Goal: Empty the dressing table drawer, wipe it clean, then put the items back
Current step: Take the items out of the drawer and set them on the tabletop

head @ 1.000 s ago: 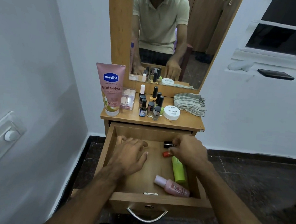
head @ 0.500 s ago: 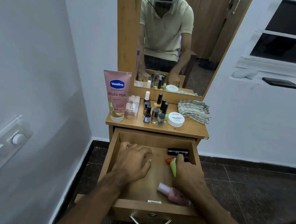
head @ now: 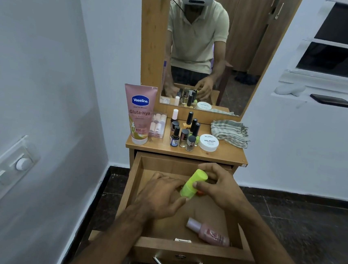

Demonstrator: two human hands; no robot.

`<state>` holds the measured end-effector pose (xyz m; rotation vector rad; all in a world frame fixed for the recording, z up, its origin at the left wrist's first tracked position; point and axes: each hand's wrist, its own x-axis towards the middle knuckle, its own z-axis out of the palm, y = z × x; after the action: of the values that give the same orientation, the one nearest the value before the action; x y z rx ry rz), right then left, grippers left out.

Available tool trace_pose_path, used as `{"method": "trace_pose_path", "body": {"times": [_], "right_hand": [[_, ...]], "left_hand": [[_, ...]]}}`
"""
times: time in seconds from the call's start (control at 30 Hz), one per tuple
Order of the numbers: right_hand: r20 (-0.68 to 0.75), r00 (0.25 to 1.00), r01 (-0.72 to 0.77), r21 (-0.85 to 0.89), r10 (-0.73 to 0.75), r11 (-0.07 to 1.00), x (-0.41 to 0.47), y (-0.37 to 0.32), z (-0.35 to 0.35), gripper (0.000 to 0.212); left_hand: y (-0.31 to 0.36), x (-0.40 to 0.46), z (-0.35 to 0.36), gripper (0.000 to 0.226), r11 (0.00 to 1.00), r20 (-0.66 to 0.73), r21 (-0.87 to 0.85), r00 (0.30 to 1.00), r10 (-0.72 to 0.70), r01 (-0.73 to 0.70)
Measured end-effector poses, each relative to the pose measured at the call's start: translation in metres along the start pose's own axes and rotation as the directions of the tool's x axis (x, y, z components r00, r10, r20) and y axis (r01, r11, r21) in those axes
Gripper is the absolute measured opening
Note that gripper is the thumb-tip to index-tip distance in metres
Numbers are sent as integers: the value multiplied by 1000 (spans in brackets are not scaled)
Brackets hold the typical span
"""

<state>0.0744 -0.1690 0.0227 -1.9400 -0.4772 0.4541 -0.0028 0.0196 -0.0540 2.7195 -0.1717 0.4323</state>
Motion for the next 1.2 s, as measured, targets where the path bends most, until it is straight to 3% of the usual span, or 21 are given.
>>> {"method": "trace_pose_path", "body": {"times": [0.23,0.37,0.5,0.57,0.77,1.07,1.13,1.2], "right_hand": [[-37,997,68,53,-66,996,-1,7,12,44],[-287,939,215,64,-189,974,6,-14,-2,44],[-483,831,253,-113,-275,961,45,-57,-30,47],[-496,823,208,-192,-278,959,74,-70,-40,51],[-416,892,75,-250,-177,965,149,-66,-37,57],[-339,937,22,-187,-86,982,179,-39,-30,68],[-366,924,64,-139,-112,988,166,-45,-32,65],[-514,836,136,-150,-195,979,137,-47,-33,48]], "left_hand": [[2,1,-3,37,999,-94,-24,995,-33,30],[-4,0,4,60,996,-66,8,994,-83,84],[-6,1,7,58,994,-15,29,994,-108,109],[-7,1,6,51,993,5,37,993,-116,116],[-9,-1,6,44,981,0,43,981,-192,192],[-9,0,4,43,976,27,23,975,-219,219],[-10,0,3,42,976,24,18,975,-219,219],[-10,0,1,41,974,20,10,974,-227,227]]}}
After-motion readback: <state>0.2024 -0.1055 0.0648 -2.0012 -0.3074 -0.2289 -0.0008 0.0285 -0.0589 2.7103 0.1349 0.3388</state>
